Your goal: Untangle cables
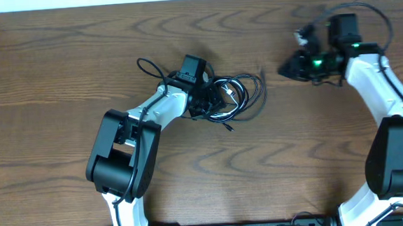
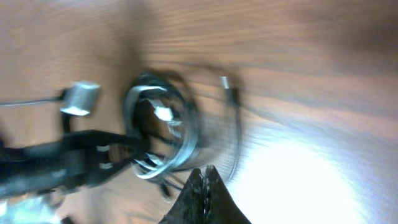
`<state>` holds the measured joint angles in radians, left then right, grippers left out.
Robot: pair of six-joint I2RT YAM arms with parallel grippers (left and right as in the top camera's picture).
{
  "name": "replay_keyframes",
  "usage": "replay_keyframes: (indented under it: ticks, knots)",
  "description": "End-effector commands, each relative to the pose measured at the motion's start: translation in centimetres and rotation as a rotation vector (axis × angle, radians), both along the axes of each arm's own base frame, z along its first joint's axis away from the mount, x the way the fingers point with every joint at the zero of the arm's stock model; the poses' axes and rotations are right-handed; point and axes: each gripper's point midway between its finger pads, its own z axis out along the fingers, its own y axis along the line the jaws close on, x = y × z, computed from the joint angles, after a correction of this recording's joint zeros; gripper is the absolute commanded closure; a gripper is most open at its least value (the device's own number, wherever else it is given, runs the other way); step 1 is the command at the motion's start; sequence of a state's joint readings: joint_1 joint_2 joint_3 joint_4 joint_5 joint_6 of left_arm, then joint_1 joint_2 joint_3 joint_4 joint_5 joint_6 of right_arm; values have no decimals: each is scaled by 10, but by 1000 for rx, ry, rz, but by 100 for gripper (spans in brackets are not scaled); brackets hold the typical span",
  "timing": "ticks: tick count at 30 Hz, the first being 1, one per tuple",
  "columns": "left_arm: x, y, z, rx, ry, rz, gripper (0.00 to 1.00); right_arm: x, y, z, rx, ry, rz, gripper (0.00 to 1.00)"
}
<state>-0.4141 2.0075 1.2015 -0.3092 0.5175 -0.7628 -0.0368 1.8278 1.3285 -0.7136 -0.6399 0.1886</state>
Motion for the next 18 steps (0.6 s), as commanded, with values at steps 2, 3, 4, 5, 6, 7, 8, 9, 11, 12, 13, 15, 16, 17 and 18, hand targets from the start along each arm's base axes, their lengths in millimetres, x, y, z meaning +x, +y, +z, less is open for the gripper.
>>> replay_keyframes:
  ticks: [2,3,4,5,6,7,8,9,11,12,13,15,16,17,18]
  knots:
    - [-3,16,-23,78,22,27,76,-17,-26,-35,-246,143,-106,99]
    - [-2,15,-23,77,19,27,76,-19,-26,-38,-260,153,-107,99]
    - [-2,15,-23,77,19,27,76,-20,-22,-39,-263,152,-95,97]
    - [-2,15,-23,77,19,27,76,-19,-17,-38,-263,134,-68,95]
    - [-2,15,-23,77,19,27,76,-16,-9,-36,-259,98,-28,89]
    - [-2,15,-23,77,19,27,76,-12,-1,-34,-246,63,9,84]
    - [-2,15,-23,77,19,27,76,-9,6,-31,-230,34,37,76]
    - [-2,15,-23,76,20,27,76,-5,15,-27,-210,-3,66,69]
    - [-3,15,-23,72,21,25,76,9,35,-21,-218,-112,128,55]
    - [-3,14,-23,70,22,24,76,12,42,-20,-221,-140,151,53]
    - [-3,14,-23,70,21,21,76,15,52,-21,-225,-175,186,51]
    - [-4,15,-23,72,25,21,76,18,69,-28,-249,-225,253,46]
    - [-4,14,-23,69,26,20,76,20,75,-36,-275,-240,281,44]
    - [-4,14,-23,70,26,20,76,21,77,-42,-290,-245,296,44]
    - [-4,14,-23,70,27,20,76,22,80,-50,-302,-255,328,43]
